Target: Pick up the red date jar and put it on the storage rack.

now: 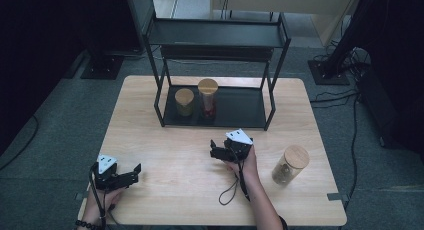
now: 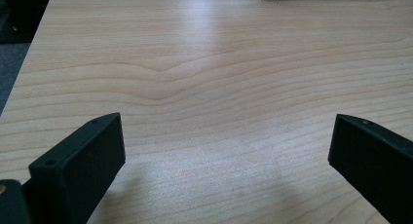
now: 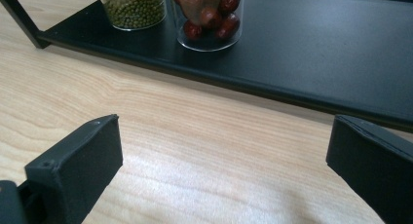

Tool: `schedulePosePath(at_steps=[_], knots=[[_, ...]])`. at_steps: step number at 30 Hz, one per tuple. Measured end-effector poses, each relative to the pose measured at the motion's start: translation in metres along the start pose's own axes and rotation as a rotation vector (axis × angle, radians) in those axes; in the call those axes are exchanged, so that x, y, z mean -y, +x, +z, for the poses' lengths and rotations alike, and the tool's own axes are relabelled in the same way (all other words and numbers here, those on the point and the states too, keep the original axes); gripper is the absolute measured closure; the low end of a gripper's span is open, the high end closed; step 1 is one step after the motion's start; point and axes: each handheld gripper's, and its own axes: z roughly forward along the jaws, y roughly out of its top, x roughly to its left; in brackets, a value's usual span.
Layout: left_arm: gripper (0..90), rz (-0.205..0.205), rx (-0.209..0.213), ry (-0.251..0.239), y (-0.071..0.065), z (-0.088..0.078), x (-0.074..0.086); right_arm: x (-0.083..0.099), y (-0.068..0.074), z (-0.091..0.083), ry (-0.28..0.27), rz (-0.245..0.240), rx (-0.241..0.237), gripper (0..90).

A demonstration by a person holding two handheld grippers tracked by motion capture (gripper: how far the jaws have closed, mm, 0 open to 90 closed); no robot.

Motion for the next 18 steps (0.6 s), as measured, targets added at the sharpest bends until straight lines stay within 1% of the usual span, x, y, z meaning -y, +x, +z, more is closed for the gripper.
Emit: schedulePosePath(at_steps=[7,18], knots=[[0.2,0.001,-0.001,0.0,0.0,0.0,0.0,0.005,0.002,-0.008,-0.001,-0.021,-0.001,0.0],[0.2,0.0,-0.002,-0.002,-0.001,0.0,0.0,0.011,0.002,-0.019,-0.005,-0.028,0.0,0.0]])
